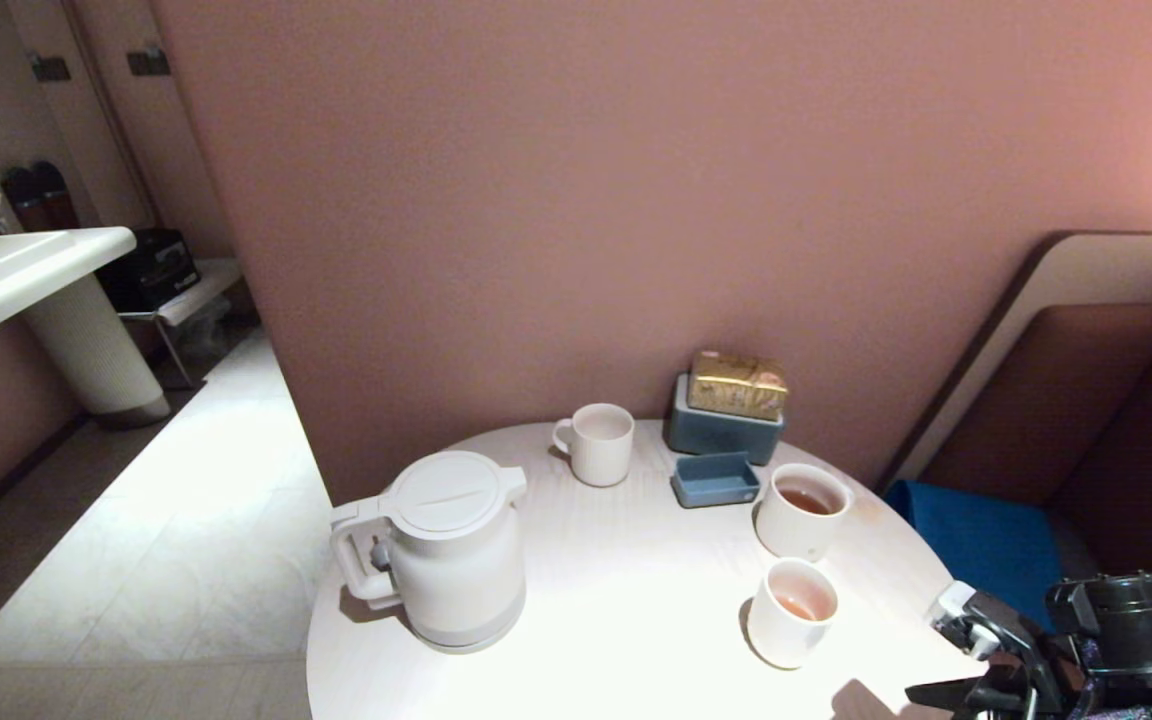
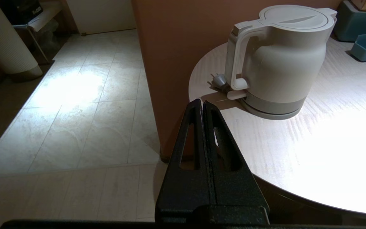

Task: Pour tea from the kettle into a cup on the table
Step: Pick up the cup

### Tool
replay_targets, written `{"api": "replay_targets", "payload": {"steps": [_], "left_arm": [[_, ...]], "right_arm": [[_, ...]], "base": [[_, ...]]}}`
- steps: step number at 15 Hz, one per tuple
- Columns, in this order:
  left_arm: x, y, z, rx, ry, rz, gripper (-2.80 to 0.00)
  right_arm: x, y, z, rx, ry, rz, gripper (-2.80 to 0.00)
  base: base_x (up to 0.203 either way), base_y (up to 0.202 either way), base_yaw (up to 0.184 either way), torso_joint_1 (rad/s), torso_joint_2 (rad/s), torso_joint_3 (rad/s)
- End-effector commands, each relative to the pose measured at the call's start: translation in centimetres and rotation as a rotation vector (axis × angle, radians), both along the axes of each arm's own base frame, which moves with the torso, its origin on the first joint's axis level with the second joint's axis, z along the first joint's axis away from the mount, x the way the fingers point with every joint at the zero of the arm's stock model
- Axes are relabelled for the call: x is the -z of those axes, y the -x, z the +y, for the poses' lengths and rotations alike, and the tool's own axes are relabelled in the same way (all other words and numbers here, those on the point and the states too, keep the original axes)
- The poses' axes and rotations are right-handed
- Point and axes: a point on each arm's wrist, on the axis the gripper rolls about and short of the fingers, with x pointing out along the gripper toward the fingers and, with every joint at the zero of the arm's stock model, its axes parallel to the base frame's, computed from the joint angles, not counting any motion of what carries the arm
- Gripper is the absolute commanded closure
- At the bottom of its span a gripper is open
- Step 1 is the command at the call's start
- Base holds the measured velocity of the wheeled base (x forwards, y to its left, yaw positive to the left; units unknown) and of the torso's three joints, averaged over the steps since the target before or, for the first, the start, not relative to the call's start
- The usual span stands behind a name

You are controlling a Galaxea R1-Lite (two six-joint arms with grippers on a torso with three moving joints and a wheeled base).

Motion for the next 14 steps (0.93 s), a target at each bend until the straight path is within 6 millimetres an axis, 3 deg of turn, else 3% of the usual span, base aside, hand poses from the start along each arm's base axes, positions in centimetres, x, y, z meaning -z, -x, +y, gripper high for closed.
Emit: {"api": "replay_targets", "payload": {"steps": [1,14], "left_arm": [[0.01,0.00,0.00,0.000,0.000,0.000,0.00],[0.01,0.00,0.00,0.000,0.000,0.000,0.00]], "right_arm": [[0.38,-0.17,0.02,-0.004,0.000,0.015,0.00],[0.98,-1.17,0.12,-0.008,0.001,-0.016,0.00]], "base": [[0.000,0.000,0.000,0.000,0.00,0.000],[0.000,0.000,0.000,0.000,0.00,0.000]]}}
